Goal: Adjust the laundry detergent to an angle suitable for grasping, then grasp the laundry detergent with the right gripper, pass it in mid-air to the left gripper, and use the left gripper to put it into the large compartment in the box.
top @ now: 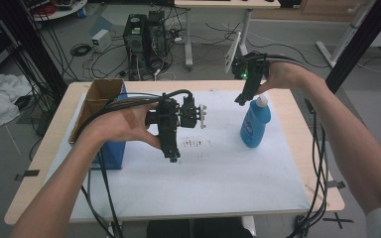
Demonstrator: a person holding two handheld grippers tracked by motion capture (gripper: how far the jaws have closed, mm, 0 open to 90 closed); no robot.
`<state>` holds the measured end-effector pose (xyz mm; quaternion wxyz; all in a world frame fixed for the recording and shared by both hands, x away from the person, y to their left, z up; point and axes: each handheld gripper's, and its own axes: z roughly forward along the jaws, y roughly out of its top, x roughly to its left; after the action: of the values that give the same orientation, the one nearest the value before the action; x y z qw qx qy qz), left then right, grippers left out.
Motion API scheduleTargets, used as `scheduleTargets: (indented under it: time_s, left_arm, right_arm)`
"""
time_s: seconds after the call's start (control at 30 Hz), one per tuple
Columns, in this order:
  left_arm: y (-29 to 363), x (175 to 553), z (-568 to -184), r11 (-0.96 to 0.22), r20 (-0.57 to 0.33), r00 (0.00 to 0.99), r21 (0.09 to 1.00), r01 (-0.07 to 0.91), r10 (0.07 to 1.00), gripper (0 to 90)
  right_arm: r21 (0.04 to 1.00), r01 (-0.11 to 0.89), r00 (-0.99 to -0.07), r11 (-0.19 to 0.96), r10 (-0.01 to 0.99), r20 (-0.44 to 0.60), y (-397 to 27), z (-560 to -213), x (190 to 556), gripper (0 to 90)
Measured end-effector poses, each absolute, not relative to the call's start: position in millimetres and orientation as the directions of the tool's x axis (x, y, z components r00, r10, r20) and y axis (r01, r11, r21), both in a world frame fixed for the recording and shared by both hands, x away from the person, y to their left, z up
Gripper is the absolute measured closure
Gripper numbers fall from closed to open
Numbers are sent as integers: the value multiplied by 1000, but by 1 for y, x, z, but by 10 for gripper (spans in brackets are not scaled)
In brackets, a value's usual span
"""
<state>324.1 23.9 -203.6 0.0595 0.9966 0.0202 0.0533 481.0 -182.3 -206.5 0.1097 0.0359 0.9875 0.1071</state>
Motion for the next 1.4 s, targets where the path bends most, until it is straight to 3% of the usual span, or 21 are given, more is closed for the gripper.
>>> scheduleTargets:
  time_s: [1.4]
  left_arm:
    - [25,324,-205,-992,99,994,119,34,46,149]
  right_arm:
    - [220,54,-974,974,99,-201,-185,-210,478,114]
